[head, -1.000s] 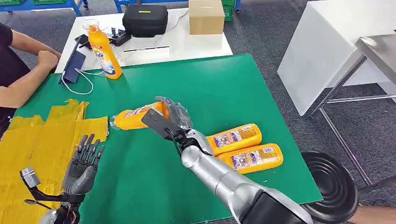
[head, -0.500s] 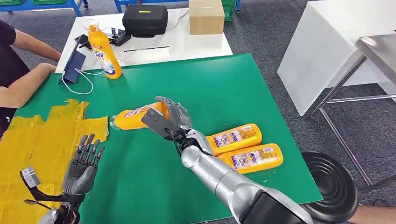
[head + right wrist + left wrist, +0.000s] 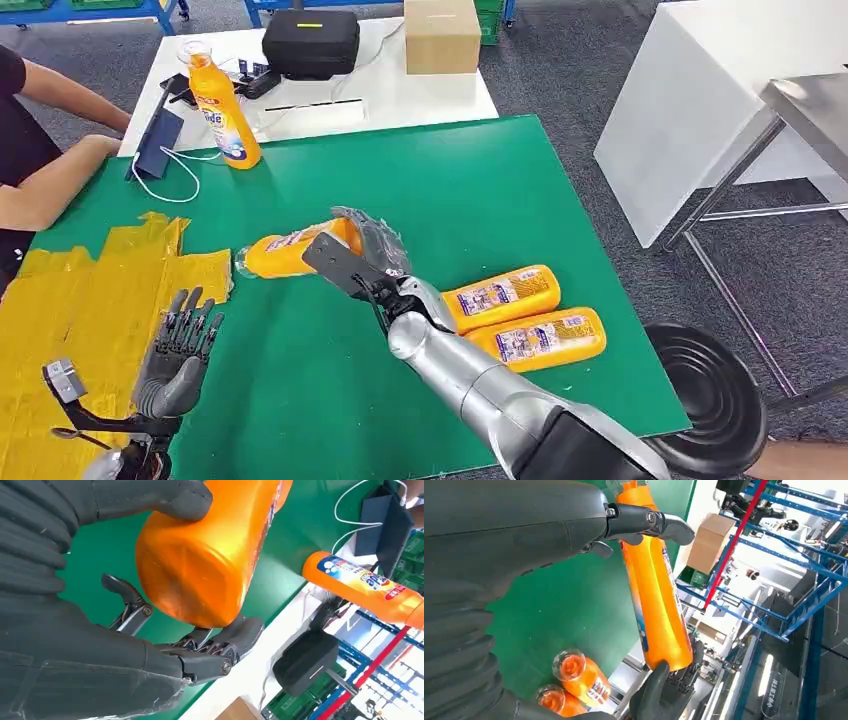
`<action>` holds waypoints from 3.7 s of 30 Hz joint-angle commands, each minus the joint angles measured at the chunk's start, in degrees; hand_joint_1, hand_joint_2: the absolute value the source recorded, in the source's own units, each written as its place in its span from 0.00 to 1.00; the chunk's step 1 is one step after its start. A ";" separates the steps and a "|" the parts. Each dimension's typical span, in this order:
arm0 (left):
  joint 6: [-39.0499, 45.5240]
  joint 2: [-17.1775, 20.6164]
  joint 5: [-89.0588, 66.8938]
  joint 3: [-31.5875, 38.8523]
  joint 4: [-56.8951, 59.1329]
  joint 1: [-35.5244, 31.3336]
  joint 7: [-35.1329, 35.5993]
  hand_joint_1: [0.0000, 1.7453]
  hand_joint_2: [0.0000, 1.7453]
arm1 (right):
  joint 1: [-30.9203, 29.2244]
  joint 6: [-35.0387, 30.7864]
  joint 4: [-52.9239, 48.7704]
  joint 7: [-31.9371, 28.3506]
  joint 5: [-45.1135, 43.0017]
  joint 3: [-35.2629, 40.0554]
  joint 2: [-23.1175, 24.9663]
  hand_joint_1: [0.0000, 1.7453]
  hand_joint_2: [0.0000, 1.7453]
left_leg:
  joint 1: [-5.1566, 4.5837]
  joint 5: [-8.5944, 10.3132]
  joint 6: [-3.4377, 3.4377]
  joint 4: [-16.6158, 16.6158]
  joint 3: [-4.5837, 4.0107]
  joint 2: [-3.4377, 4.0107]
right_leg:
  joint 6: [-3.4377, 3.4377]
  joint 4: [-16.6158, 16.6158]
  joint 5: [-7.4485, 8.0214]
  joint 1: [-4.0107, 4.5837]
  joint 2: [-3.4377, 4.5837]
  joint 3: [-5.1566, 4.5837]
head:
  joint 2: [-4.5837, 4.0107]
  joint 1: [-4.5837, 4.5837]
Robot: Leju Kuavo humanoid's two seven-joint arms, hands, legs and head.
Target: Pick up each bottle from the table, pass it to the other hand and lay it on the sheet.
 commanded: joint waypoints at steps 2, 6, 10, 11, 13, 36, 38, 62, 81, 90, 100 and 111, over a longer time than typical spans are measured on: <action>0.01 -1.10 0.08 0.81 1.26 -0.88 0.34 0.00 1.00 | -1.70 0.35 0.42 0.31 -0.02 1.87 -0.83 1.00 1.00 | 0.04 0.00 0.01 0.01 0.04 -0.18 | 0.02 -0.03 -0.01 0.02 0.02 0.08 | 0.00 0.00; 0.01 -1.10 0.08 0.81 1.26 -0.88 0.34 0.00 1.00 | -1.70 0.35 0.42 0.31 -0.02 1.87 -0.83 1.00 1.00 | 0.03 0.00 0.01 0.00 0.02 -0.15 | 0.02 -0.03 0.00 0.01 0.01 0.05 | 0.00 0.00; -2.45 -1.57 3.87 -1.50 18.59 -18.00 5.23 0.00 1.00 | -5.91 24.42 13.71 32.32 8.75 16.43 -0.83 1.00 1.00 | 0.05 0.00 0.00 0.00 0.05 -0.20 | 0.02 -0.04 0.00 0.04 0.02 0.10 | 0.00 0.00; -1.74 -1.63 3.54 -2.42 22.30 -21.59 4.57 0.00 1.00 | -5.65 23.92 15.13 30.86 8.84 16.46 -0.83 1.00 1.00 | 0.04 0.16 -0.01 0.04 -0.12 -0.73 | 0.01 -0.01 -0.02 0.03 -0.55 0.11 | 0.00 0.02; -1.87 -1.39 3.37 -2.98 24.40 -22.82 3.60 0.00 1.00 | -5.57 23.59 15.48 30.43 8.89 16.56 -0.83 1.00 1.00 | -0.03 0.20 -0.01 -0.01 -0.06 -0.77 | 0.01 -0.09 -0.02 0.00 -0.65 0.01 | 0.00 0.02; -2.36 -0.83 3.44 -3.67 24.16 -21.62 2.18 0.00 1.00 | -5.82 23.92 14.82 30.98 8.42 16.80 -0.83 1.00 1.00 | -0.01 0.22 0.00 0.02 0.25 -0.48 | 0.04 -0.06 0.07 0.00 -0.41 0.36 | 0.02 -0.31; -2.36 -0.83 3.44 -3.67 24.16 -21.62 2.18 0.00 1.00 | -5.82 23.92 14.82 30.98 8.42 16.80 -0.83 1.00 1.00 | -0.01 0.23 0.00 0.02 0.24 -0.51 | 0.04 -0.07 0.07 0.00 -0.43 0.37 | 0.00 -0.33; -2.25 -0.97 3.79 -4.12 26.83 -23.55 1.96 0.00 1.00 | -6.22 25.28 15.15 33.12 9.18 18.56 -0.83 0.00 1.00 | -0.01 0.19 0.00 0.05 0.15 -0.46 | 0.05 -0.02 0.04 0.01 -0.38 0.25 | 0.00 -0.31; -2.46 0.98 4.89 -1.10 20.48 -16.26 0.42 0.00 1.00 | -10.96 19.27 9.04 23.36 6.41 17.23 -0.83 0.00 1.00 | -0.05 0.14 0.00 0.09 -0.04 -0.11 | 0.04 0.07 0.08 -0.04 -0.02 -0.03 | 0.00 -0.31; -2.27 1.68 6.39 3.54 11.73 -7.46 0.47 0.00 1.00 | -17.26 19.58 1.31 17.28 2.44 17.73 -0.83 0.00 1.00 | -0.02 0.08 0.00 0.16 -0.15 0.15 | 0.05 0.14 0.09 -0.02 0.25 -0.17 | 0.00 -0.28; -3.88 -0.46 6.06 9.37 4.84 -1.51 2.43 0.00 1.00 | -18.11 21.82 -3.85 15.96 2.82 18.23 -0.83 0.00 1.00 | 0.01 0.17 0.00 0.03 -0.12 -0.11 | 0.04 0.01 0.04 0.02 -0.06 -0.10 | 0.00 -0.28; -4.73 -0.44 3.13 -1.05 26.07 -22.75 2.37 0.00 1.00 | -13.49 25.00 -1.44 34.09 -2.32 30.82 -0.83 0.00 1.00 | -0.02 0.31 -0.02 -0.03 -0.09 -0.68 | 0.03 -0.06 0.01 0.00 -0.58 0.06 | 0.00 -0.29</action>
